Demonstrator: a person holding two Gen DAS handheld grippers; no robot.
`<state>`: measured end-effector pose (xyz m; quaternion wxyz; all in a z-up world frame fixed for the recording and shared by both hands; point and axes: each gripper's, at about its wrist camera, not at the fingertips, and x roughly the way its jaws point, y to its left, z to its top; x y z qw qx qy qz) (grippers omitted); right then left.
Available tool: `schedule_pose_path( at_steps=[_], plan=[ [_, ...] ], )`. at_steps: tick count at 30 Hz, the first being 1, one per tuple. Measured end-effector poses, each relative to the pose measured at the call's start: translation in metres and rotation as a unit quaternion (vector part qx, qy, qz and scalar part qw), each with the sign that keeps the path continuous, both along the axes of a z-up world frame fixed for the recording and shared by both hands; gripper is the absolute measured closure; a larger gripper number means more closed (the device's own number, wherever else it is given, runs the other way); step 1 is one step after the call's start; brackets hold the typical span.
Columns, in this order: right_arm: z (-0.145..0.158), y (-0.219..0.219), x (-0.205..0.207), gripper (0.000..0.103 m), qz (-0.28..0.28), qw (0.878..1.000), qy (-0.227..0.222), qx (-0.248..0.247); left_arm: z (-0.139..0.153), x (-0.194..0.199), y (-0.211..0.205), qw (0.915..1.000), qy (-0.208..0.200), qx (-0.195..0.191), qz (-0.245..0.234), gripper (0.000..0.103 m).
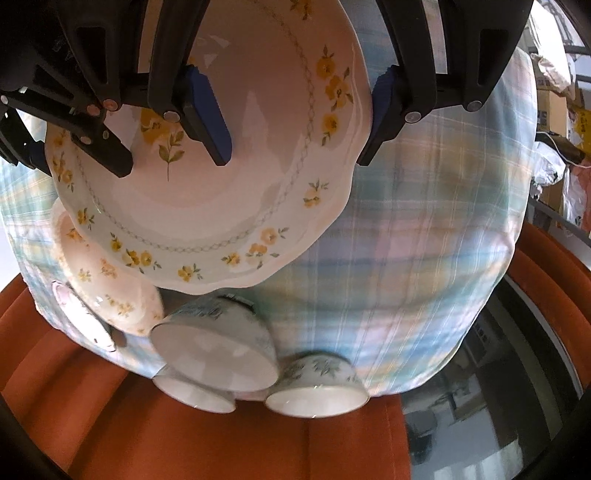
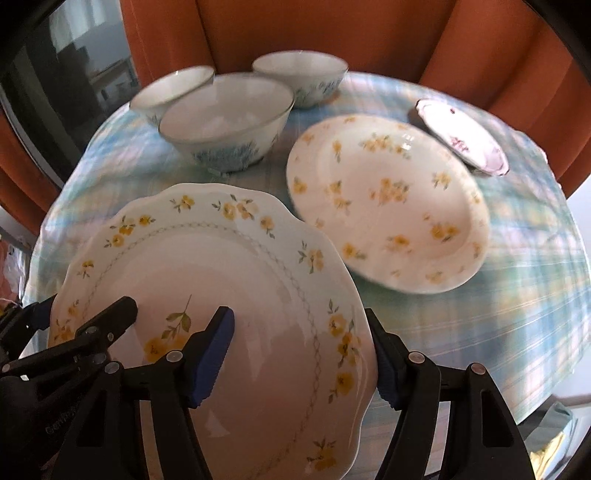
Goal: Organize plates and bowls
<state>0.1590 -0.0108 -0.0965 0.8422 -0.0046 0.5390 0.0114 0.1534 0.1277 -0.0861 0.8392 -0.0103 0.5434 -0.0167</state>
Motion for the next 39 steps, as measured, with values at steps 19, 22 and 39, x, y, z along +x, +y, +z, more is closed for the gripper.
schedule_pose_path(
  at_steps=[19, 22, 39],
  plan=[
    [0.028, -0.118, -0.009, 0.032, -0.032, 0.999, -0.028, 0.011, 0.018, 0.002, -0.114, 0.9985, -0.046, 0.007, -0.028, 0.034],
    [0.029, -0.14, -0.009, 0.032, -0.033, 0.999, -0.028, 0.015, 0.019, 0.001, -0.136, 0.9984, -0.047, 0.01, -0.031, 0.033],
    [0.018, -0.272, -0.01, 0.032, -0.038, 0.999, -0.013, 0.015, 0.002, 0.001, -0.262, 0.9989, -0.035, 0.006, -0.033, 0.033]
  ],
)
